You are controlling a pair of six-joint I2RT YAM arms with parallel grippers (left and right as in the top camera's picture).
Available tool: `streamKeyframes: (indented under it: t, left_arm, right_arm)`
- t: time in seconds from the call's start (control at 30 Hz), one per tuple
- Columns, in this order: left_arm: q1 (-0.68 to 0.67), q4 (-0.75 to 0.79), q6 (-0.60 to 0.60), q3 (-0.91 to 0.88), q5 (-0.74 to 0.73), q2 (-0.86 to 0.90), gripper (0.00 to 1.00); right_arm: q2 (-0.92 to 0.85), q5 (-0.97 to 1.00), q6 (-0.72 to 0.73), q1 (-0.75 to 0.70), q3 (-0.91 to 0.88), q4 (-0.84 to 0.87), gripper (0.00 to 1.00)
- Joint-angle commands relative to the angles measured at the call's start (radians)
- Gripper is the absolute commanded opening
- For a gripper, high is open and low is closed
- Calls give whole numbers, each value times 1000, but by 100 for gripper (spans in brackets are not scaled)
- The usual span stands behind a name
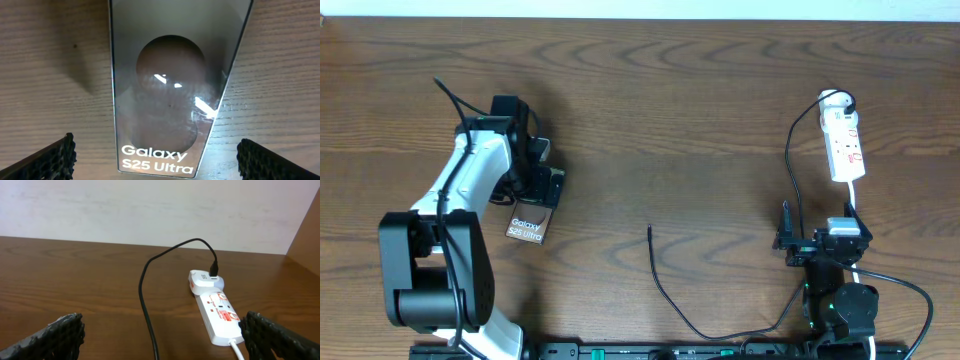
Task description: Plug charger to phone and switch on socket
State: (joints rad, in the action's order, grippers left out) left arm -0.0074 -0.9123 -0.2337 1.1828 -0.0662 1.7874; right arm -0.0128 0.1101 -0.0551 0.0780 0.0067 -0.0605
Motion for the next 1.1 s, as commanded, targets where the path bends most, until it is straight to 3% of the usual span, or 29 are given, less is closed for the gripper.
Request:
streamKeyframes:
  t: [0.0, 1.07]
  left_arm:
    - [0, -2, -28, 14, -42, 6, 100]
    - [0, 128, -28, -98, -27, 6, 99]
  right_arm:
    - [2, 11, -2, 2, -1, -3, 99]
    - [2, 11, -2, 2, -1, -3, 99]
